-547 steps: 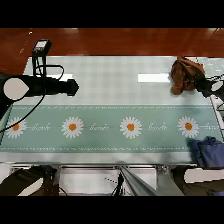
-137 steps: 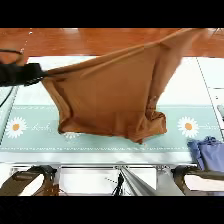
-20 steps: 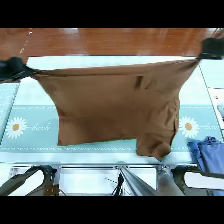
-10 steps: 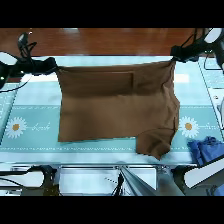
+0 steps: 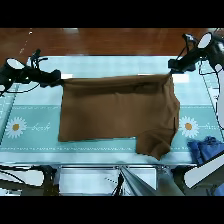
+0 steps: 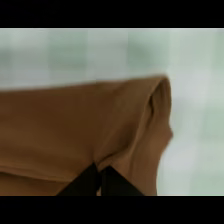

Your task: Fold the shirts.

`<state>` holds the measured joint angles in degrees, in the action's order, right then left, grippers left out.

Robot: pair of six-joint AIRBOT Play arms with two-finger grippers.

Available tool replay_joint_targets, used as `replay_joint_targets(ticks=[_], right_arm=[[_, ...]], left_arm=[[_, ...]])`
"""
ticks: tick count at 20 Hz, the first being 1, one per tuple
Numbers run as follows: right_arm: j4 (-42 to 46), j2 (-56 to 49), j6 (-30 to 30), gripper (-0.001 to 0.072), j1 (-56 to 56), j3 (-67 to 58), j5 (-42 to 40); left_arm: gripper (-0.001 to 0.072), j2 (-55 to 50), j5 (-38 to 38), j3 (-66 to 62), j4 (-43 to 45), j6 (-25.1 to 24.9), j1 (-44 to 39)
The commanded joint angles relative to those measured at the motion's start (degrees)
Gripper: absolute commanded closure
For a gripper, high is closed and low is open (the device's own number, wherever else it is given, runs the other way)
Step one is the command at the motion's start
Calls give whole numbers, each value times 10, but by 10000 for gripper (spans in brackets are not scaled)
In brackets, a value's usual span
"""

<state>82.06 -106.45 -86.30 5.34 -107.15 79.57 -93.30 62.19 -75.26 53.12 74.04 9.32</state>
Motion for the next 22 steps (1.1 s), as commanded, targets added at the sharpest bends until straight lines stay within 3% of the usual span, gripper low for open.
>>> replay_joint_targets(ticks=[1,8,10,11,12,13,16,17,18,19,22], right_arm=[[30,10,28,684,1,0,147],[-12,-27,14,671,1,1,209],[-27,-30,21,428,1,1,210],[-23,-28,29,327,1,1,216],[-10,-24,39,308,2,1,234],[20,-17,47,307,6,1,255],[59,39,30,305,48,22,269],[66,71,33,302,71,55,262],[66,105,39,254,97,101,249],[60,140,43,216,126,159,231],[-21,238,83,216,219,351,130]], left_arm=[[676,-2,178,0,17,-1,12],[671,-22,149,0,46,16,-5],[559,-22,130,0,45,16,-4],[437,-21,127,-2,45,16,0],[338,-21,135,-9,45,16,6],[311,-18,152,-19,46,16,16],[310,14,220,-27,74,14,61],[278,33,235,-9,86,-2,79],[141,57,244,24,82,-31,97],[94,89,237,79,79,-45,119],[94,168,209,268,28,-85,183]])
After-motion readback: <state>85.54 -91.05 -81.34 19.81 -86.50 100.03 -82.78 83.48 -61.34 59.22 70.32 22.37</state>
